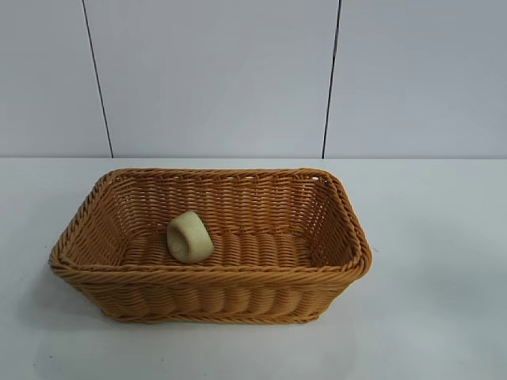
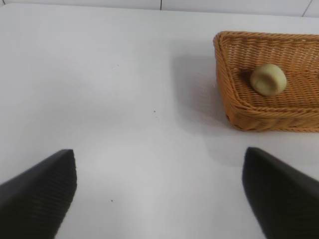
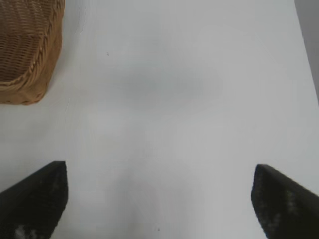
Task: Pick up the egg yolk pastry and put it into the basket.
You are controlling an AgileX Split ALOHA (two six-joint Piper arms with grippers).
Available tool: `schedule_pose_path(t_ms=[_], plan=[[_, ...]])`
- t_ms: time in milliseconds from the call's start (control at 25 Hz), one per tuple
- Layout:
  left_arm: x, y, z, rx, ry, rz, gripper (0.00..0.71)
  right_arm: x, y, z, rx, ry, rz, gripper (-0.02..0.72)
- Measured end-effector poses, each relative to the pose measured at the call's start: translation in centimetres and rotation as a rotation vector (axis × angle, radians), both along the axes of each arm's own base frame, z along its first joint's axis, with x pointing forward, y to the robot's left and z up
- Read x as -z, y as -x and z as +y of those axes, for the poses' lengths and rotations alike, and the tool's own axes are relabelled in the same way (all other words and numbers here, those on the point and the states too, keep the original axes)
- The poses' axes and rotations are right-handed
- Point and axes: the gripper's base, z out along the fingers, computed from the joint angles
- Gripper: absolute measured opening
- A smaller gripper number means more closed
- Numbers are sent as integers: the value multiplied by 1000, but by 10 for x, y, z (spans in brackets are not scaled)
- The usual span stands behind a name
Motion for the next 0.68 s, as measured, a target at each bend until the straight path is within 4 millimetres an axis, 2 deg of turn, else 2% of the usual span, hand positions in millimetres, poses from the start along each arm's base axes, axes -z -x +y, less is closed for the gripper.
schedule_pose_path(t_ms=[680], plan=[[0, 0, 0, 1, 1, 0, 696, 0, 3, 1, -7, -8, -18, 695]])
